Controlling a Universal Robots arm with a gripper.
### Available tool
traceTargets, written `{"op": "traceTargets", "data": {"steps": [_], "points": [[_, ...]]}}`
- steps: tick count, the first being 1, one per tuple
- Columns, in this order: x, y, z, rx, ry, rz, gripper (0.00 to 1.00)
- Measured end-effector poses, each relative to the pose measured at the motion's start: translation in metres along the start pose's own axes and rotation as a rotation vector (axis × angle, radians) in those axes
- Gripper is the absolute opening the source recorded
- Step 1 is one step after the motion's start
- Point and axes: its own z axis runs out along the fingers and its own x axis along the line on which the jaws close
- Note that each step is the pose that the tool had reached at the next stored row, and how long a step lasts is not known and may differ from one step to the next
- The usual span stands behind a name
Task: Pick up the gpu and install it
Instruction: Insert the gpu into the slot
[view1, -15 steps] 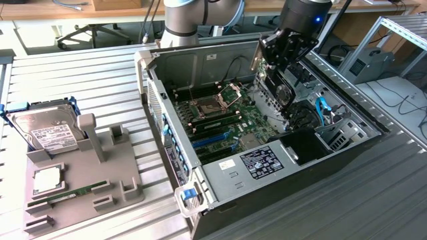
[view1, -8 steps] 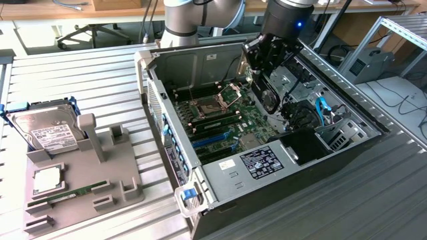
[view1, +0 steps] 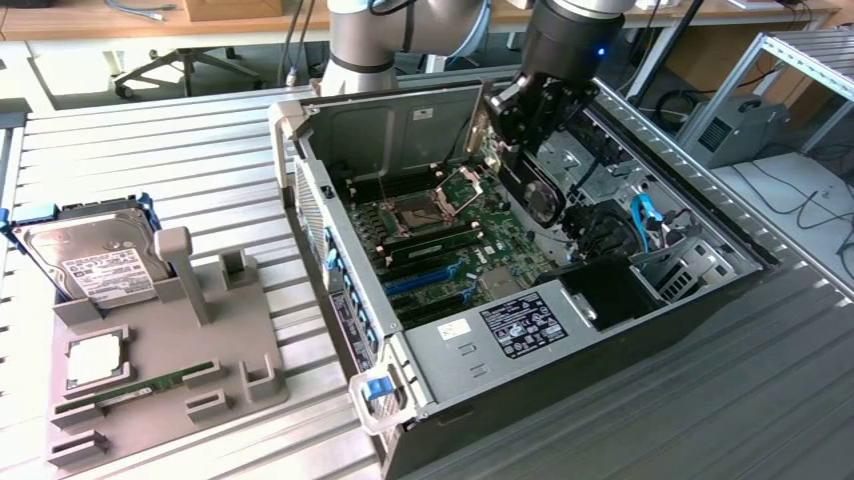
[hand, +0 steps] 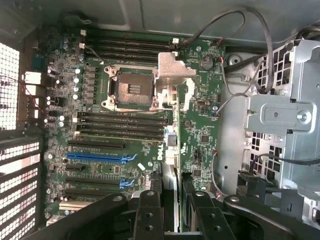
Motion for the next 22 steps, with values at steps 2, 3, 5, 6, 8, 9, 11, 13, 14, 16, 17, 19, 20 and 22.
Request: {"op": "traceTargets", "data": {"steps": [2, 3, 5, 6, 8, 9, 11, 13, 14, 16, 17, 19, 20, 22], "points": [[0.0, 0.0, 0.0, -0.001, 0.0016, -0.04, 0.27], [0.0, 0.0, 0.0, -0.0012, 0.0019, -0.048, 0.27], [0.0, 0.0, 0.0, -0.0016, 0.0023, -0.058, 0.27], [0.0, 0.0, 0.0, -0.0016, 0.0023, -0.061, 0.27], [0.0, 0.0, 0.0, -0.0018, 0.0026, -0.067, 0.27], [0.0, 0.0, 0.0, -0.0018, 0.0027, -0.069, 0.27], [0.0, 0.0, 0.0, -0.0021, 0.003, -0.077, 0.27], [0.0, 0.0, 0.0001, -0.0022, 0.0032, -0.083, 0.27], [0.0, 0.0, 0.0, -0.0023, 0.0034, -0.086, 0.27], [0.0, 0.0, 0.0001, -0.0024, 0.0035, -0.092, 0.27], [0.0, 0.0, 0.0001, -0.0024, 0.0036, -0.094, 0.27], [0.0, 0.0, 0.0001, -0.0026, 0.0038, -0.099, 0.27], [0.0, 0.0, 0.0001, -0.0027, 0.0039, -0.101, 0.27], [0.0, 0.0, 0.0001, -0.0028, 0.0041, -0.106, 0.27]]}}
